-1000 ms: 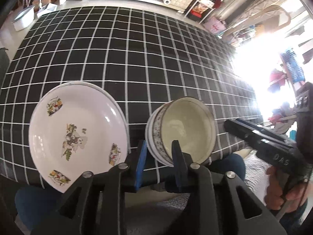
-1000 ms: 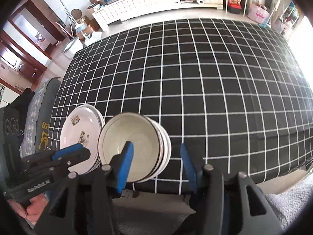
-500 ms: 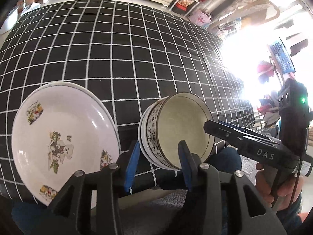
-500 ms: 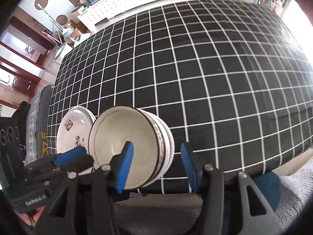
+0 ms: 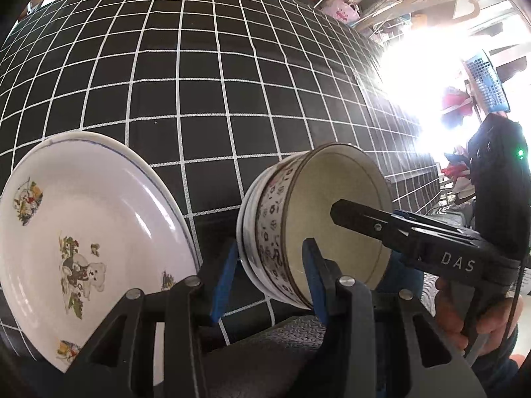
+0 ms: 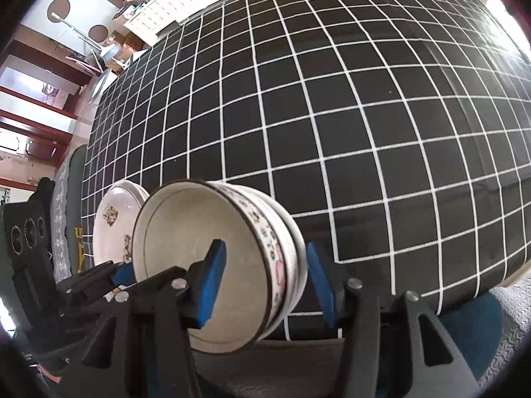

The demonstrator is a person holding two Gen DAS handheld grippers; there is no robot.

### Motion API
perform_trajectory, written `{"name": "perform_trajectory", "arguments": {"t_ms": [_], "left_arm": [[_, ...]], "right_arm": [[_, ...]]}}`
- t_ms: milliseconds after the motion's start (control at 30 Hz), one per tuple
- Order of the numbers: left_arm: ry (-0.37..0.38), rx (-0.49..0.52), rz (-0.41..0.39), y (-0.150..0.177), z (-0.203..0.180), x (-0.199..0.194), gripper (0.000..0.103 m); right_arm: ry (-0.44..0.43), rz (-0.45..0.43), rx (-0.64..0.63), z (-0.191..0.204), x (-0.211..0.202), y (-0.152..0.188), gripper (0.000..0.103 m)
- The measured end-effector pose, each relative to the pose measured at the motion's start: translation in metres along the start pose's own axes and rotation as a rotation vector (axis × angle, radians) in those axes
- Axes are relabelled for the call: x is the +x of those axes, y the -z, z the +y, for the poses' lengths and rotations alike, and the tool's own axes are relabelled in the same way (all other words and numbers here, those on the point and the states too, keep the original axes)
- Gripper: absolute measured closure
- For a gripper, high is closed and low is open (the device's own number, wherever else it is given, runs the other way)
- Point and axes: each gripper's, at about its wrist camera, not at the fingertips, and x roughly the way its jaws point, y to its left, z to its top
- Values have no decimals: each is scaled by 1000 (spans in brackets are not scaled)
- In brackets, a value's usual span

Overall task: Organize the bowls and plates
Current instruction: 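Lift the bowl stack with the right tool and carry it toward the plate stack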

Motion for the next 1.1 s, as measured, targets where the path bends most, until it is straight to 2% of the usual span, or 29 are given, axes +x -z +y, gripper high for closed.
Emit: {"name": "perform_trajectory", "arguments": {"t_ms": [233,400,467,767,967,1100], "left_arm": [[1,-7,24,-5,10,14,65],[-12,0,37,-1,9,20,65],[-17,5,42,-2,10,24,63],[-10,12,37,-8,1,34,58],[-17,29,65,-13,-9,44,49],[-29,33,83,-19,-17,51,45]], "right_arm": [[-23,11,1,-5,7,-4,39],[-22,11,9,-10,11,-5,26],[-31,15,8,-11,13,-5,24],[-70,56,11,-10,23,-6,24],[-82,70,23,-13,27,-7,24],[-143,100,82,-27,30,-7,25]]}}
